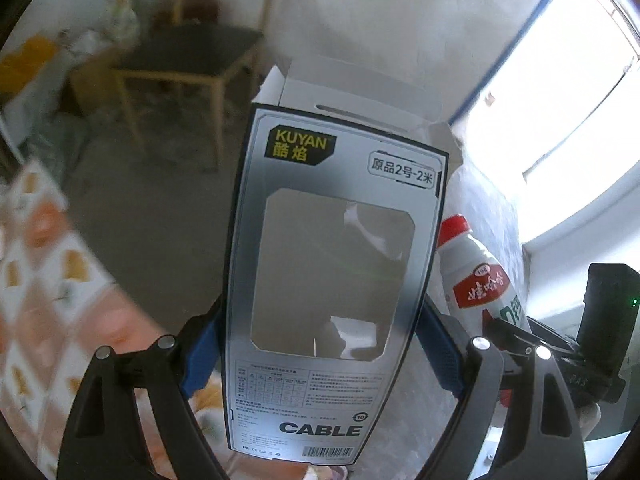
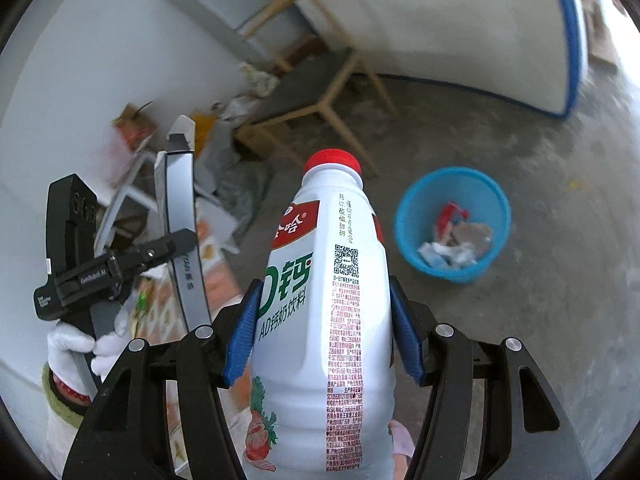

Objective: Collect trash
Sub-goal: 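Carry the milk bottle and cable box over the blue wastebasket and open both tools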

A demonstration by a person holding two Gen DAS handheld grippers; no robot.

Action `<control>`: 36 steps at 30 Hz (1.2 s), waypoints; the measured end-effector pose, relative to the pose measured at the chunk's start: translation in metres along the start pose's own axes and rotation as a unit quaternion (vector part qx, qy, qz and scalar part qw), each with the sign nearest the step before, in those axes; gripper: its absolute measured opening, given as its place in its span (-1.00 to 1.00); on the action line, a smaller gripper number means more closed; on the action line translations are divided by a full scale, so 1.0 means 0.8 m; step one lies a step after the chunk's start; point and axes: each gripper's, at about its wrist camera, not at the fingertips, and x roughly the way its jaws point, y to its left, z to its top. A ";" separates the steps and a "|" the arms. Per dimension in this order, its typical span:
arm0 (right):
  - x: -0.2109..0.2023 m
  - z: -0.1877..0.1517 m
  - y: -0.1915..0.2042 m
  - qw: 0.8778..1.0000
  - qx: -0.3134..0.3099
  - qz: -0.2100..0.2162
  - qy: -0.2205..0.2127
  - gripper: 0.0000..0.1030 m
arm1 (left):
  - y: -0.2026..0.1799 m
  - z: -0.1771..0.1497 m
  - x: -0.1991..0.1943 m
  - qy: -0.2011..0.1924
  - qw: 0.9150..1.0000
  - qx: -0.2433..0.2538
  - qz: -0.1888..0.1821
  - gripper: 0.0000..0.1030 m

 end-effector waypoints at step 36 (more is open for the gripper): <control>0.142 0.048 -0.222 0.988 0.117 -0.091 -0.034 0.31 | -0.046 0.059 0.170 -0.035 0.999 -0.019 -0.019 0.73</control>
